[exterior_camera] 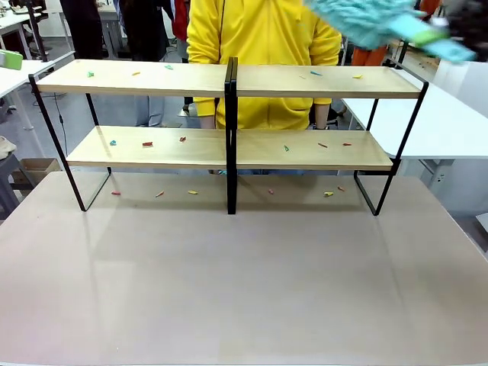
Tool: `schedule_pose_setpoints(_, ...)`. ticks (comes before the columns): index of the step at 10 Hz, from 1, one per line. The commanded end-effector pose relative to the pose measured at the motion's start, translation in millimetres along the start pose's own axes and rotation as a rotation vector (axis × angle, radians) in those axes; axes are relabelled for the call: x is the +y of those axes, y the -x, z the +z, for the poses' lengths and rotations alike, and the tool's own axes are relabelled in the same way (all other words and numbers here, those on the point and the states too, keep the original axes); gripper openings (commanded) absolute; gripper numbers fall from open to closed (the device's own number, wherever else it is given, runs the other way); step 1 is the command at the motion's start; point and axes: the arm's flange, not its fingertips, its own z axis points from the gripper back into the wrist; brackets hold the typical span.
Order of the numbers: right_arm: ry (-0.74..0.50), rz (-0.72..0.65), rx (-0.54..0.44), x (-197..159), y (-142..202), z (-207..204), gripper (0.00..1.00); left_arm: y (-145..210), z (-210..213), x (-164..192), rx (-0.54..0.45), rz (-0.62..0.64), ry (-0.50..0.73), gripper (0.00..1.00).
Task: Clean the shelves.
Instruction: Pick up the Duster when the human hands it over.
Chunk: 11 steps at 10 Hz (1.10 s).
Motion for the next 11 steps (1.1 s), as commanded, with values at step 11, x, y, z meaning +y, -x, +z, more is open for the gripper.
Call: schedule_pose_setpoints(11,-0.011,0.284,-0.074,-80.7,171.1,221.8,0.0,0.3,-0.5,0.1,0.001,0.002,-0.003,1.0)
